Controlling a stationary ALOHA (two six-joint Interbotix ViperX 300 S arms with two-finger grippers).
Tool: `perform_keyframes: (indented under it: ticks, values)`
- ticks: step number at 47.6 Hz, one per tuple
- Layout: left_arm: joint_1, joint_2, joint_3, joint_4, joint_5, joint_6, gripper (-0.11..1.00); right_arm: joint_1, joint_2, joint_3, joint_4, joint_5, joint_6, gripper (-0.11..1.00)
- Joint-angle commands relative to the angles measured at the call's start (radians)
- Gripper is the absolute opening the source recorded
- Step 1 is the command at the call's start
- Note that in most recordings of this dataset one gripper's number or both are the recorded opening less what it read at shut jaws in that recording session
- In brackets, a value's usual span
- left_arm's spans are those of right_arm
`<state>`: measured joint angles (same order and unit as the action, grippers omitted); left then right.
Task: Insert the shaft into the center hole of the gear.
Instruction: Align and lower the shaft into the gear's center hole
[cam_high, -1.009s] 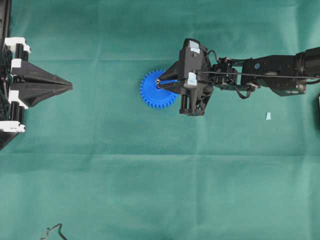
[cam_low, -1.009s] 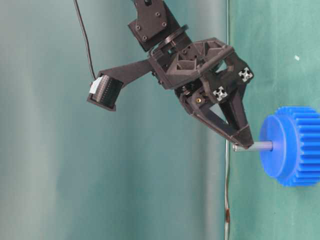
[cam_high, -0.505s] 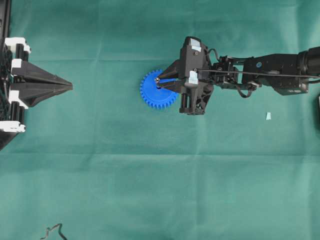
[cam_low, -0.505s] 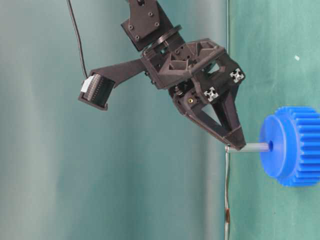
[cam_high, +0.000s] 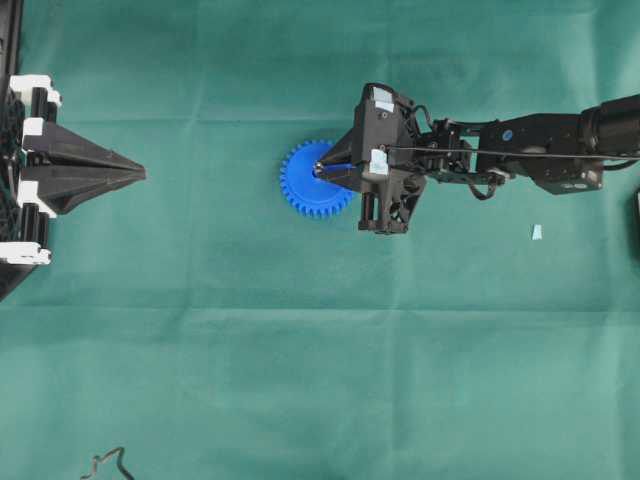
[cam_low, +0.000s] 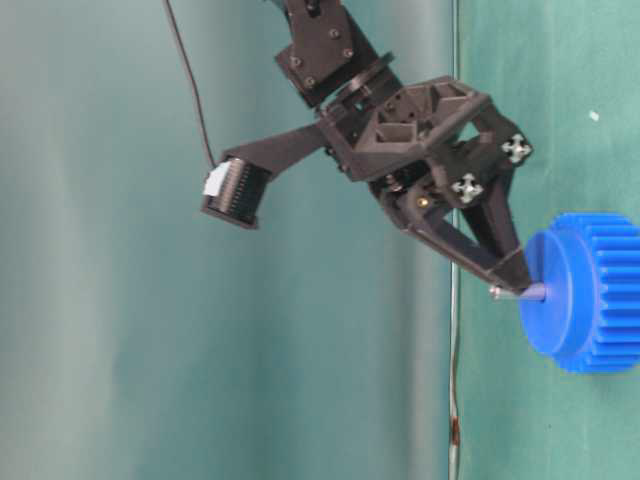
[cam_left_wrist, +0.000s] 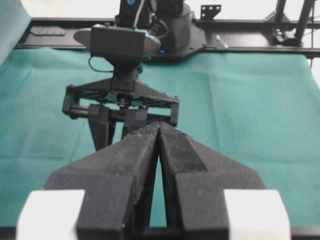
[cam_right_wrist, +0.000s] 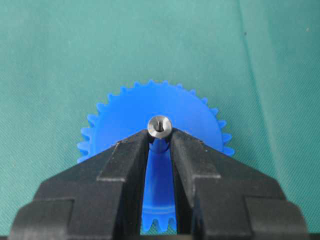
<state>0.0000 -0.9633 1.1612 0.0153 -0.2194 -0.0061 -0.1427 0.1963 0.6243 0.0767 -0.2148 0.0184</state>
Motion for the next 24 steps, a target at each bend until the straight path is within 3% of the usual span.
perform_keyframes:
  ticks: [1,24]
  values:
    - [0.002,0.009,-0.023,0.003,-0.008,0.000,0.00,-0.002,-0.005,-0.023,0.003,-0.008,0.002,0.16]
    - [0.002,0.011,-0.020,0.002,-0.006,0.002,0.00,-0.003,0.002,-0.023,0.003,-0.021,0.000,0.16]
